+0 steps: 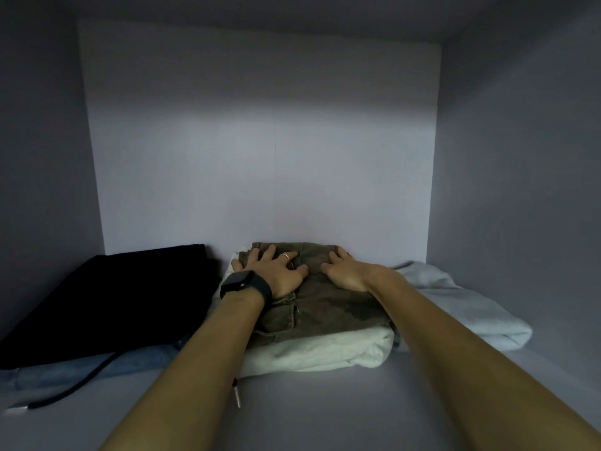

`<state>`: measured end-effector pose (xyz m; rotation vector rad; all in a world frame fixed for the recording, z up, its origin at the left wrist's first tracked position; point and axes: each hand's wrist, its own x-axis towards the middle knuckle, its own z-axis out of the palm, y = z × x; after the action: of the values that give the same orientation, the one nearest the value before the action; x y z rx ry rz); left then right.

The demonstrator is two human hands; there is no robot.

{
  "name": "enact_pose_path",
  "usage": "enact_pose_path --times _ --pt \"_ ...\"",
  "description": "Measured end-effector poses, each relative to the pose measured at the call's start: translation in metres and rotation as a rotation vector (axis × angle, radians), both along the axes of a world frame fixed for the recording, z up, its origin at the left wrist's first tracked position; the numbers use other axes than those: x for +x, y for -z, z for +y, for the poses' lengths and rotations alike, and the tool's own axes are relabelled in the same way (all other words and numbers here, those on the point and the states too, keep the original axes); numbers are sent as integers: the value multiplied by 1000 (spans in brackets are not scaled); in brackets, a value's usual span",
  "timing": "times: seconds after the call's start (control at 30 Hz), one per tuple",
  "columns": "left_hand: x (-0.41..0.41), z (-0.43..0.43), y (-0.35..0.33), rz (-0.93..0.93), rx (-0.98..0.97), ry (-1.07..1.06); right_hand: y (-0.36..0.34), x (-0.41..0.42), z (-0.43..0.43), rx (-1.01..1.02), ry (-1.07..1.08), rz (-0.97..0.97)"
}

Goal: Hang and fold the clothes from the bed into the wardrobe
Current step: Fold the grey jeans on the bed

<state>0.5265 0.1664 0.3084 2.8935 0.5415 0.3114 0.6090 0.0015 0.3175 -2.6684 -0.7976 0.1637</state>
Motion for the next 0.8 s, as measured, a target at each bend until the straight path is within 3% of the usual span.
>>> enact_pose_path --times 0.13,0.23,0.33,0.47,0.8 --pt "10 9 4 65 -57 68 1 5 6 -58 -5 65" --pt "11 7 4 48 -87 46 -1 -1 8 8 15 44" --pt "-4 1 -2 -46 -117 94 -11 -25 -2 109 60 -103" --pt "-47 -5 -18 -342 -93 119 -25 -64 -31 443 101 -321" --pt "-215 -39 28 -420 40 121 30 -220 -82 579 -90 -615"
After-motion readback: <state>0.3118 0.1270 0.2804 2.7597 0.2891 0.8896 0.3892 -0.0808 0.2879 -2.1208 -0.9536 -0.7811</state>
